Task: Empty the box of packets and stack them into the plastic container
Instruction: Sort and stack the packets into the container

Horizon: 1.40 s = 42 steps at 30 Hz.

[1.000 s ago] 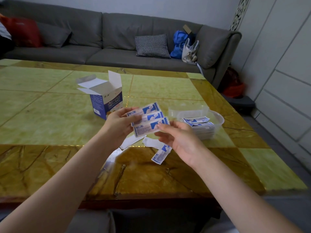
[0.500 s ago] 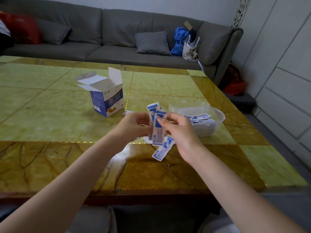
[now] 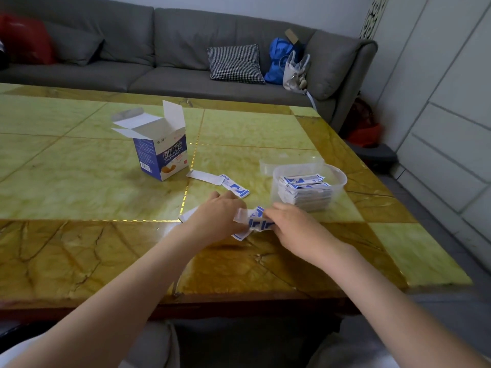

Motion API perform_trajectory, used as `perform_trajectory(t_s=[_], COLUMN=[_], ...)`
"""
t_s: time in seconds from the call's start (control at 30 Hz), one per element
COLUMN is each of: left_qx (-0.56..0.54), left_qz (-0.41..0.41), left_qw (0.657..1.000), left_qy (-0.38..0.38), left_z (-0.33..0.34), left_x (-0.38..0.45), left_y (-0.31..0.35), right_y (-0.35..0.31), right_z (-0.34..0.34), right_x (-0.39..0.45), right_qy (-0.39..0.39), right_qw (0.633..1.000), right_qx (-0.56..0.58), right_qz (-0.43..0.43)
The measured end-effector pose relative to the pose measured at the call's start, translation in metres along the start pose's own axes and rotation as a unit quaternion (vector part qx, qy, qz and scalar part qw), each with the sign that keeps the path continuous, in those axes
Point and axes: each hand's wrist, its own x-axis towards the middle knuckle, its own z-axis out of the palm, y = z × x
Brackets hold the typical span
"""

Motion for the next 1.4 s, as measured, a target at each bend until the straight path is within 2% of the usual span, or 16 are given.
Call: perform_trajectory(t_s=[0.07, 0.17, 0.3, 0.43, 0.57, 0.7, 0.8, 0.87, 0.93, 1.03, 1.07, 1.17, 1.27, 1.4], left_qx=[-0.017, -0.055, -0.115, -0.197, -0.209, -0.274, -0.349, -0.351, -0.374, -0.451, -0.450, -0.360, -0.306, -0.224], left_qz=[0.006, -0.014, -0.031, -0.014, 0.017, -0.005, -0.039, -0.064, -0.095, -0.128, -0.132, -0.093, -0.026, 0.035], left_qw=[1.000, 0.998, 0.992, 0.980, 0.978, 0.962, 0.935, 0.930, 0.914, 0.873, 0.874, 0.921, 0.944, 0.957], left_qy=[0.005, 0.005, 0.034, 0.024, 0.007, 0.012, 0.046, 0.085, 0.125, 0.134, 0.130, 0.118, 0.124, 0.182], left_z=[-0.004, -0.004, -0.005, -0.010, -0.010, -0.010, -0.014, -0.016, -0.016, -0.015, -0.014, -0.012, -0.011, -0.012], left_x=[0.003, 0.005, 0.004, 0.001, -0.004, -0.004, -0.005, -0.007, -0.009, -0.009, -0.008, -0.006, -0.008, -0.010], left_y=[-0.002, -0.004, -0.008, -0.017, -0.017, -0.022, -0.029, -0.033, -0.037, -0.040, -0.039, -0.034, -0.027, -0.026], right_y=[0.002, -0.001, -0.011, -0.024, -0.039, -0.046, -0.047, -0.046, -0.043, -0.043, -0.044, -0.049, -0.048, -0.044], right_z=[-0.001, -0.003, 0.000, 0.001, 0.006, 0.003, -0.002, -0.005, -0.006, -0.001, 0.001, 0.006, 0.005, 0.005], right_x=[-0.002, -0.005, -0.006, -0.002, 0.007, 0.017, 0.026, 0.032, 0.035, 0.034, 0.033, 0.031, 0.032, 0.033], right_qy=[0.037, 0.074, 0.050, 0.050, 0.054, 0.128, 0.191, 0.224, 0.221, 0.138, 0.103, 0.046, 0.049, 0.055], right_qw=[0.996, 0.968, 0.908, 0.834, 0.816, 0.798, 0.795, 0.777, 0.760, 0.732, 0.720, 0.667, 0.628, 0.582], right_qx=[0.070, 0.202, 0.363, 0.509, 0.538, 0.554, 0.543, 0.554, 0.574, 0.624, 0.640, 0.692, 0.723, 0.758], right_qz=[0.042, 0.127, 0.205, 0.208, 0.204, 0.199, 0.191, 0.198, 0.211, 0.236, 0.249, 0.273, 0.284, 0.290])
